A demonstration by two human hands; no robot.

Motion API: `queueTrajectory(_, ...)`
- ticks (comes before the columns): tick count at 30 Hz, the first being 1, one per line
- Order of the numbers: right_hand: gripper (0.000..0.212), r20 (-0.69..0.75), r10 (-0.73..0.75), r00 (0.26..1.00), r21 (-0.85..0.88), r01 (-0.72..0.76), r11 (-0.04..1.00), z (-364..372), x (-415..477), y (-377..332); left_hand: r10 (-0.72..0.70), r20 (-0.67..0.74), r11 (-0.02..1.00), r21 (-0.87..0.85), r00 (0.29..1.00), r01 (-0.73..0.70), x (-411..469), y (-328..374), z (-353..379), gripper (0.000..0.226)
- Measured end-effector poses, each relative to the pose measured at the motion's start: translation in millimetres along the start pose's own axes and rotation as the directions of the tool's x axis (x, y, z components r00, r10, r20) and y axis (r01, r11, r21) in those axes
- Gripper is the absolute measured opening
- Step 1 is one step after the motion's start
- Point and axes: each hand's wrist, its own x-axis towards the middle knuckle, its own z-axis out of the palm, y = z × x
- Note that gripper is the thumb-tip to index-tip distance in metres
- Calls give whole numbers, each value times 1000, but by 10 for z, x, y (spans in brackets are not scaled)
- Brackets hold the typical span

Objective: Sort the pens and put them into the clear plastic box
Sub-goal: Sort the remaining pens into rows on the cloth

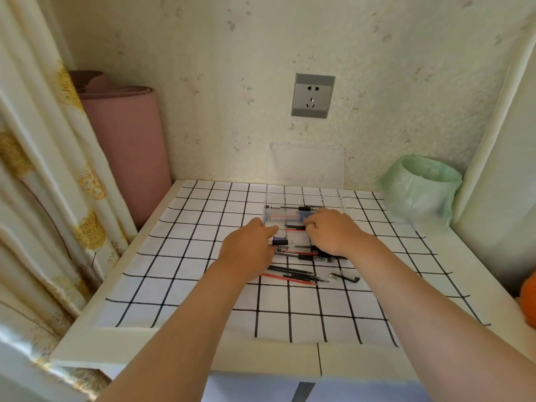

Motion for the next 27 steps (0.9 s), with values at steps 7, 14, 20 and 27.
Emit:
queueTrajectory(7, 33, 101, 71, 992, 44, -75, 996, -64, 91, 51, 10, 23, 1000, 7, 1000, -10, -28, 12, -24, 44)
queueTrajectory(14, 34, 104, 62, 993, -9, -61, 998, -75, 74, 52, 25, 29, 999, 21, 999, -26, -37, 24, -27, 41)
queueTrajectory(20, 33, 152, 58, 987, 62, -68, 996, -55, 58, 43, 21, 31, 998, 53, 999, -23, -14, 53, -22, 39)
queueTrajectory(27, 36, 148, 16, 989, 143, -37, 989, -98, 24, 17, 22, 28, 997, 69, 999, -24, -26, 58, -26, 41)
